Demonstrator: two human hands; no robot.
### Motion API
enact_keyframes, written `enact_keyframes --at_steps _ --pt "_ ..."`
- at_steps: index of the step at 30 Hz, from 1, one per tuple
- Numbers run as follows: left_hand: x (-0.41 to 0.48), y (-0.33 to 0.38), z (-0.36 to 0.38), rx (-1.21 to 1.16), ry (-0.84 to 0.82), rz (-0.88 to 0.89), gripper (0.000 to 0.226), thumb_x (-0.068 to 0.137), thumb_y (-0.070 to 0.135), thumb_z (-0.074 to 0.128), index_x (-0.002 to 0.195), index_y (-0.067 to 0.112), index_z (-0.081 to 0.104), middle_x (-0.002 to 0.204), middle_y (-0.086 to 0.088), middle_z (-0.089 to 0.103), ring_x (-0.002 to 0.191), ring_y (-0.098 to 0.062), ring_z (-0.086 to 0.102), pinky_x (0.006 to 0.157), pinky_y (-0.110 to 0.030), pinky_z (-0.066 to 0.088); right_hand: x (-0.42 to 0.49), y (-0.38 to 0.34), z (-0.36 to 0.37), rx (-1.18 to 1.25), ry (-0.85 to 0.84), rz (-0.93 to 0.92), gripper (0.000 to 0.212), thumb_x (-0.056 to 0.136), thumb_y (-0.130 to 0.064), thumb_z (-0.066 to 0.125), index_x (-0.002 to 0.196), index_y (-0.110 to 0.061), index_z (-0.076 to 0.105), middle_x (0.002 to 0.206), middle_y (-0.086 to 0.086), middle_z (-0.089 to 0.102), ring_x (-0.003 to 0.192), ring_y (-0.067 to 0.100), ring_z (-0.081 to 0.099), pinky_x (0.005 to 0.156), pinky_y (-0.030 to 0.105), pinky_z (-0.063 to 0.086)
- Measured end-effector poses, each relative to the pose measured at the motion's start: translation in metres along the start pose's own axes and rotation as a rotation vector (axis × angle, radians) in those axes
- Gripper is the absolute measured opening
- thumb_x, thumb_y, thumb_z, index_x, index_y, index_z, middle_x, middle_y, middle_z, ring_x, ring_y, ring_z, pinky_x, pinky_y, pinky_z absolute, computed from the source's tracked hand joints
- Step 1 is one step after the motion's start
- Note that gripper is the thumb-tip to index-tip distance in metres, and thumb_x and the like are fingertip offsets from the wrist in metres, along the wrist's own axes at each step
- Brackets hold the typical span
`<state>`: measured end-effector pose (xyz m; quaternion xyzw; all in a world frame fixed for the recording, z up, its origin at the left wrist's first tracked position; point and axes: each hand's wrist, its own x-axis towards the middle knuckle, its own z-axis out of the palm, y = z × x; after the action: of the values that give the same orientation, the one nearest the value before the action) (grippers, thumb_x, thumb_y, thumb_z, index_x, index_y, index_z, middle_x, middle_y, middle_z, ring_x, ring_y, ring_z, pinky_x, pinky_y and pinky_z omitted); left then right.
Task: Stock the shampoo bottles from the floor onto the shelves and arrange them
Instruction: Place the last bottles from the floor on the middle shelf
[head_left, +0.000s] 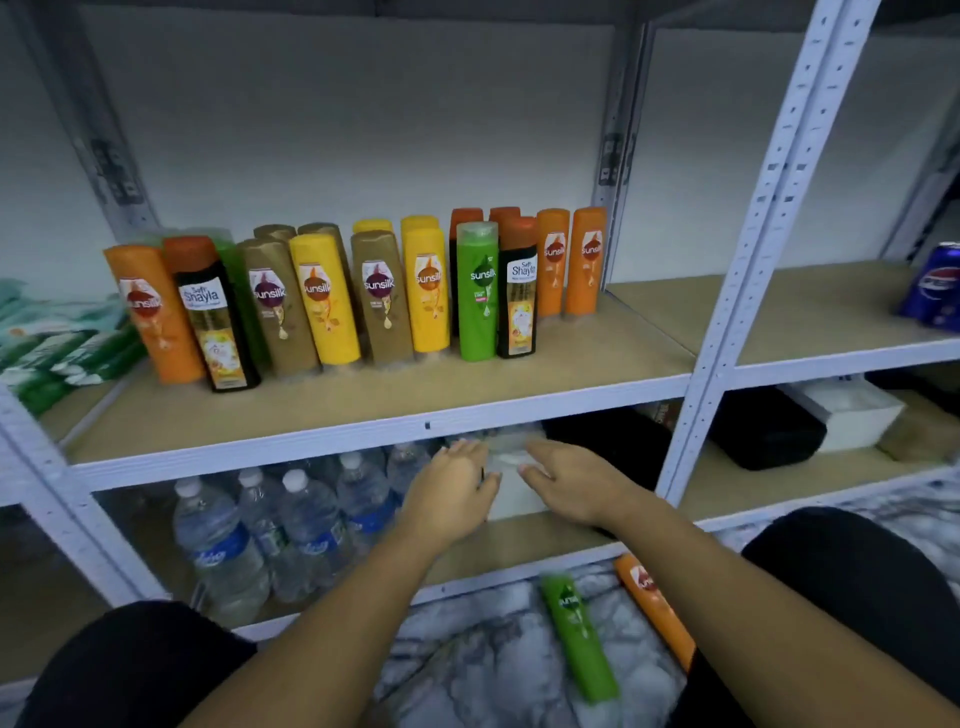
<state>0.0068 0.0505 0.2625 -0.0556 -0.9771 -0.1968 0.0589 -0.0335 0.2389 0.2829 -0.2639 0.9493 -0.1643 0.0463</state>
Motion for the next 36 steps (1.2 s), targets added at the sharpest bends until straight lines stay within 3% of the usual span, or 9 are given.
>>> enact_keyframes --at_steps 3,6,8,11,17,23,29,33,36 --pt "-0.019 0.006 0.025 -0.054 -0.081 -0.038 0.043 0.103 0.037 0.050 0.131 0.006 0.059 0.118 -0.019 0.067 0.110 -0.035 0.061 0.087 -0.040 0.052 -0.032 0.008 0.017 -0.018 -0.079 0.106 0.056 0.105 -0.041 0.040 0.152 -0.011 0.038 0.154 0.009 0.043 0.141 0.026 0.041 0.111 0.032 0.034" --pt "-0.035 0.006 0.060 -0.108 -0.186 -0.035 0.038 0.099 0.034 0.055 0.125 0.008 0.063 0.115 -0.021 0.068 0.110 -0.038 0.062 0.084 -0.038 0.051 -0.069 0.026 0.044 -0.052 -0.200 0.223 0.052 0.104 -0.044 0.039 0.146 -0.014 0.045 0.146 0.010 0.051 0.132 0.031 0.048 0.104 0.040 0.042" --pt "-0.043 0.008 0.084 -0.158 -0.279 -0.049 0.039 0.098 0.034 0.057 0.123 0.005 0.064 0.122 -0.022 0.066 0.116 -0.038 0.061 0.091 -0.038 0.050 -0.092 0.041 0.060 -0.075 -0.254 0.308 0.051 0.102 -0.048 0.039 0.142 -0.017 0.047 0.142 0.010 0.053 0.127 0.032 0.050 0.101 0.042 0.044" --pt "-0.049 0.010 0.112 -0.218 -0.368 -0.077 0.048 0.098 0.036 0.058 0.137 0.009 0.059 0.140 -0.015 0.060 0.129 -0.031 0.055 0.103 -0.034 0.045 -0.107 0.066 0.078 -0.075 -0.336 0.369 0.054 0.103 -0.048 0.039 0.146 -0.016 0.044 0.148 0.011 0.047 0.132 0.032 0.046 0.105 0.042 0.042" --pt "-0.033 0.015 0.180 -0.309 -0.502 -0.128 0.035 0.092 0.039 0.064 0.120 0.018 0.066 0.121 -0.011 0.069 0.114 -0.028 0.063 0.094 -0.037 0.050 -0.105 0.129 0.124 -0.016 -0.452 0.498 0.060 0.104 -0.048 0.039 0.155 -0.016 0.030 0.159 0.009 0.035 0.143 0.028 0.036 0.114 0.039 0.033" --pt "-0.002 0.012 0.248 -0.323 -0.615 -0.222 0.054 0.096 0.037 0.064 0.146 0.019 0.052 0.138 -0.015 0.060 0.126 -0.030 0.057 0.100 -0.031 0.046 -0.067 0.193 0.173 0.075 -0.570 0.597 0.066 0.105 -0.046 0.040 0.159 -0.015 0.017 0.165 0.007 0.020 0.150 0.027 0.023 0.117 0.033 0.023" --pt "0.030 -0.007 0.307 -0.335 -0.664 -0.302 0.052 0.096 0.035 0.065 0.143 0.016 0.053 0.136 -0.016 0.061 0.124 -0.031 0.058 0.097 -0.033 0.047 -0.046 0.257 0.218 0.087 -0.485 0.773 0.062 0.098 -0.042 0.049 0.152 -0.017 0.032 0.146 0.019 0.045 0.131 0.039 0.046 0.106 0.041 0.038" --pt "0.051 -0.018 0.341 -0.363 -0.689 -0.432 0.068 0.091 0.047 0.067 0.146 0.016 0.042 0.132 -0.015 0.064 0.117 -0.034 0.062 0.092 -0.034 0.048 -0.035 0.287 0.233 0.084 -0.415 0.976 0.072 0.092 -0.050 0.047 0.154 -0.030 0.014 0.140 0.022 0.039 0.129 0.047 0.042 0.108 0.054 0.039" --pt "0.065 -0.024 0.361 -0.365 -0.695 -0.541 0.084 0.090 0.053 0.067 0.151 0.009 0.029 0.137 -0.018 0.059 0.123 -0.037 0.057 0.095 -0.037 0.046 -0.022 0.297 0.244 0.184 -0.397 1.018 0.077 0.091 -0.058 0.046 0.154 -0.035 0.008 0.140 0.022 0.039 0.129 0.048 0.042 0.108 0.053 0.036"
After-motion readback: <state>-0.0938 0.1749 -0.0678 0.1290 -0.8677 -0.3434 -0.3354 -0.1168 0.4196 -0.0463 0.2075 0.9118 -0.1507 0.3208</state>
